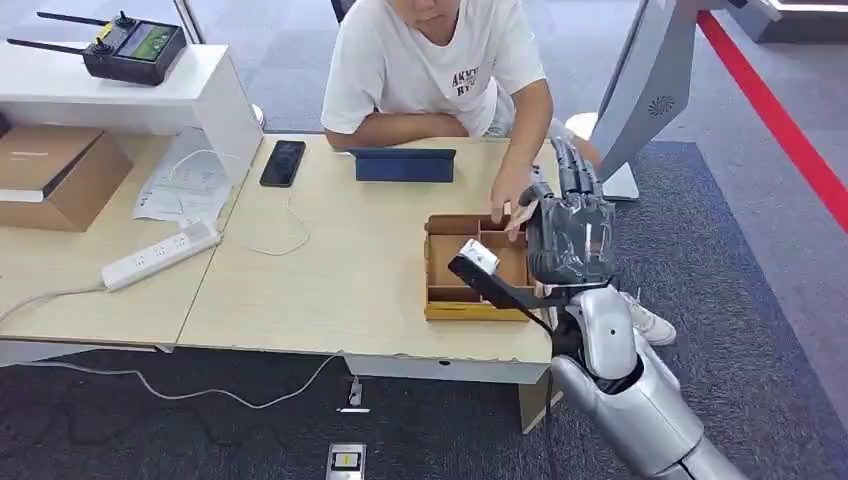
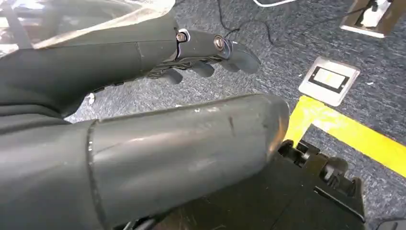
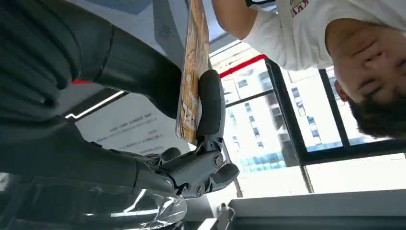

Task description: Pass the card to the sensor for recognition and then transmit it.

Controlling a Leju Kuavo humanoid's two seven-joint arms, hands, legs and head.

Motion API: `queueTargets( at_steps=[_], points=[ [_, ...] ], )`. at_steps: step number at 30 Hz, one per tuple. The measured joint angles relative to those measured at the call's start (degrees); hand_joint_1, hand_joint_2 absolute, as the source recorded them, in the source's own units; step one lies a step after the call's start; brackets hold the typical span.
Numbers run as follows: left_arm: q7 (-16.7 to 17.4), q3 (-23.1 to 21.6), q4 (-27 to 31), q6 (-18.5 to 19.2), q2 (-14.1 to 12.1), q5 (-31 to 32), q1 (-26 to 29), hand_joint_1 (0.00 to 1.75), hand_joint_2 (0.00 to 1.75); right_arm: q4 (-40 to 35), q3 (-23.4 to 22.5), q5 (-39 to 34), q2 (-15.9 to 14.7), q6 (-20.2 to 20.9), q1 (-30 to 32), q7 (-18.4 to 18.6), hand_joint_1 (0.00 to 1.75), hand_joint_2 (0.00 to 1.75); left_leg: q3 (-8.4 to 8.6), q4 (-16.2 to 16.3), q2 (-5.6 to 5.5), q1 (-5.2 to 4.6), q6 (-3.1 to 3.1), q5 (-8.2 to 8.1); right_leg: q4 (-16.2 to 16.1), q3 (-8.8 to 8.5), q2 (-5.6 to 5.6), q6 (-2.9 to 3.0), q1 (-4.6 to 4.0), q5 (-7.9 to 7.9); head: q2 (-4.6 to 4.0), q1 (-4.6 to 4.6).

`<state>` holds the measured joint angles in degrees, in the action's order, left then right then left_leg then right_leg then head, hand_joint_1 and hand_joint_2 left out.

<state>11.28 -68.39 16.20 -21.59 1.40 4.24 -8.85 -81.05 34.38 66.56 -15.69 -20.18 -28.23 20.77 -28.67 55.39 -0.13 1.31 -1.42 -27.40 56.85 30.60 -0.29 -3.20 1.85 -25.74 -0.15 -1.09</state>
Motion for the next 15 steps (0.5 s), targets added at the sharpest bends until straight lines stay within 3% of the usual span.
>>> queueTargets(
  at_steps=[7, 15],
  points=[
    [0.31, -0.04, 0.02, 1.18, 0.02, 1.96, -0.99, 0.00, 0.00, 8.33, 1.99, -3.13, 2.47, 2.47, -9.54, -2.32, 1.75, 1.75, -0.02, 0.00, -0.02, 0.01, -0.02, 0.02, 0.02, 0.00, 0.00, 0.00, 0.00, 0.00, 0.00, -0.02],
    [0.61, -0.09, 0.02, 2.18, 0.02, 3.54, -1.60, 0.00, 0.00, 22.50, 5.69, -6.61, 7.37, 4.62, -19.39, -3.30, 1.75, 1.75, -0.06, 0.00, -0.03, 0.02, -0.03, 0.02, 0.05, 0.03, -0.01, 0.00, -0.01, 0.00, 0.00, -0.04]
  ],
)
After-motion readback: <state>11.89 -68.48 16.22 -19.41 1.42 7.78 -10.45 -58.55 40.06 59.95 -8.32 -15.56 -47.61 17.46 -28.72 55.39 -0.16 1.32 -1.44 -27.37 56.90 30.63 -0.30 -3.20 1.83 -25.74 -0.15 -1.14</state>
